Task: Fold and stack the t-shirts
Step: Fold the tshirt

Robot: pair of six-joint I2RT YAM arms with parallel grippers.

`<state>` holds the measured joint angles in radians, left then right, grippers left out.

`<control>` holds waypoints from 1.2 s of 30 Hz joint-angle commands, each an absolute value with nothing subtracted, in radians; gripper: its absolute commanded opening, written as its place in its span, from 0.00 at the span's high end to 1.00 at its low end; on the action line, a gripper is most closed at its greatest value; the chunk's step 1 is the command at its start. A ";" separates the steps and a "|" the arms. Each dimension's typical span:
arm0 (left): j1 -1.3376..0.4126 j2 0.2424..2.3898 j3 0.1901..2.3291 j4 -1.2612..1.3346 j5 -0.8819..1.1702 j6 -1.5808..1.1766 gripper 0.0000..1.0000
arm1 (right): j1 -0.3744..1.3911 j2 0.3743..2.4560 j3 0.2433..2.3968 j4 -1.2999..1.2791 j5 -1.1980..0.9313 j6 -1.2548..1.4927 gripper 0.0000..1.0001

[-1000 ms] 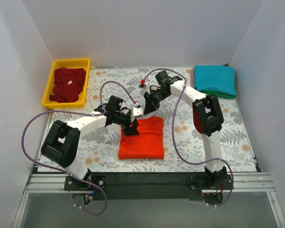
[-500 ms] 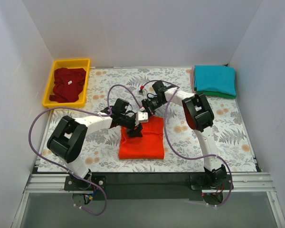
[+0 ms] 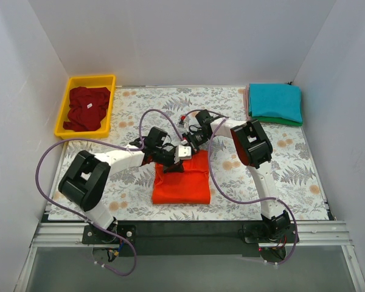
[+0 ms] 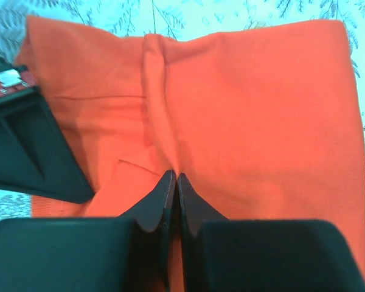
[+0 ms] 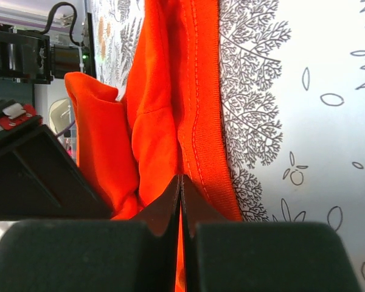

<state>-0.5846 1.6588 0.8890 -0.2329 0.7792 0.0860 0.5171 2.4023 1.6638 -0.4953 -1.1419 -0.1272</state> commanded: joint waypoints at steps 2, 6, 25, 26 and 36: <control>-0.595 1.552 0.882 -0.230 0.784 0.124 1.00 | 0.526 2.421 1.615 -0.451 -1.146 -0.132 0.96; -0.595 1.510 0.893 -0.218 0.767 0.158 1.00 | 0.532 2.410 1.588 -0.442 -1.137 -0.141 0.96; -0.500 1.598 1.003 -0.071 0.767 0.236 1.00 | 0.549 2.407 1.532 -0.408 -1.167 -0.141 0.96; -0.492 1.614 1.011 -0.068 0.776 0.241 1.00 | 0.551 2.408 1.532 -0.407 -1.169 -0.140 0.96; -0.485 1.667 0.959 0.028 0.758 0.256 0.97 | 0.546 2.387 1.540 -0.411 -1.135 -0.137 0.95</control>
<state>-0.4881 1.6691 0.9710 -0.0460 0.7578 0.2317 0.5312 2.3699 1.5742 -0.3912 -1.2118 -0.1165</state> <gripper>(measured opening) 0.021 0.046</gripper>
